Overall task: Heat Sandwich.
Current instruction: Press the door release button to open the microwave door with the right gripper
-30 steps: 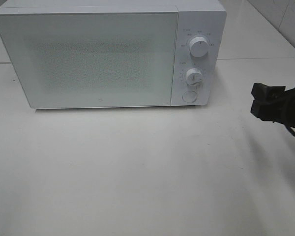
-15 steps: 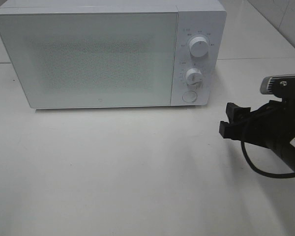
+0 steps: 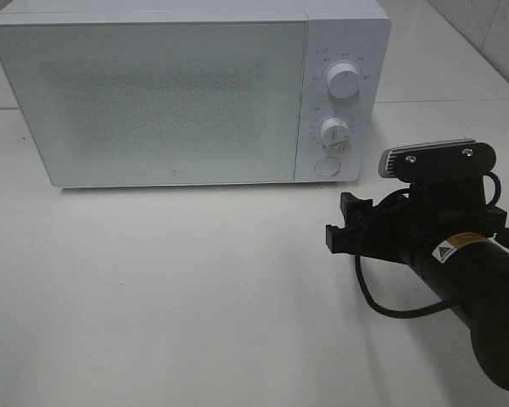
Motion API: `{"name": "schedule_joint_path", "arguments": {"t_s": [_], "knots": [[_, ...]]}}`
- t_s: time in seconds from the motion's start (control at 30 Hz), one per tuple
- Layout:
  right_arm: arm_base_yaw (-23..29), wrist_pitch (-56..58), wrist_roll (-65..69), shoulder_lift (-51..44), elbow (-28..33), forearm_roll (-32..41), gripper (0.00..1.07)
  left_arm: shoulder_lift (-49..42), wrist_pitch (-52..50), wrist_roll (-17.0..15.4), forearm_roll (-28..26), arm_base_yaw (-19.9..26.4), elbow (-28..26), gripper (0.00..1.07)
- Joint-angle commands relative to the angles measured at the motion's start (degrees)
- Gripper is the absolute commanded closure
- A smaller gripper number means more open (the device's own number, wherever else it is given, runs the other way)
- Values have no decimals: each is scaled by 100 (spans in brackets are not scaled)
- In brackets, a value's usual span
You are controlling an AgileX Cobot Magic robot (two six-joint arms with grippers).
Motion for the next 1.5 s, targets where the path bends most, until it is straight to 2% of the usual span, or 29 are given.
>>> {"name": "schedule_joint_path", "arguments": {"t_s": [0.03, 0.33, 0.6, 0.77, 0.8, 0.83, 0.97, 1.0, 1.1, 1.13, 1.17, 1.23, 1.27, 1.33, 1.4, 1.43, 1.5], "knots": [[80, -11, -86, 6, -57, 97, 31, -120, -46, -17, -29, 17, 17, 10], [80, 0, 286, 6, -57, 97, 31, -120, -46, -17, -29, 17, 17, 10], [80, -246, 1713, 6, -52, 97, 31, -120, -46, -17, -29, 17, 17, 10], [80, -350, 3163, 6, -52, 109, 31, -120, -46, -17, -29, 17, 17, 10], [80, -344, 3879, 6, -52, 109, 32, -120, -46, -17, -29, 17, 17, 10], [80, -344, 3879, 6, -52, 109, 32, -120, -46, -17, -29, 17, 17, 10], [80, -327, 5896, 6, -52, 109, 36, -120, -46, -17, -29, 17, 17, 10], [80, -327, 5896, 6, -52, 109, 36, -120, -46, -17, -29, 17, 17, 10], [80, -258, 6990, 6, -52, 109, 43, -120, -46, -17, -29, 17, 17, 10], [80, -223, 7695, 6, -52, 109, 49, -120, -46, -17, -29, 17, 17, 10], [80, -223, 7695, 6, -52, 109, 49, -120, -46, -17, -29, 17, 17, 10], [80, -143, 8228, 6, -52, 109, 55, -120, -46, -17, -29, 17, 17, 10], [80, -23, 8623, 6, -52, 109, 64, -120, -46, -17, -29, 17, 17, 10], [80, 29, 8715, 6, -52, 109, 67, -120, -46, -17, -29, 17, 17, 10], [80, 143, 8881, 6, -52, 115, 77, -120, -46, -17, -29, 17, 17, 10], [80, 189, 8973, 6, -52, 149, 87, -120, -46, -17, -29, 17, 17, 10], [80, 206, 9030, 6, -52, 155, 91, -120, -46, -17, -29, 17, 17, 10]]}}
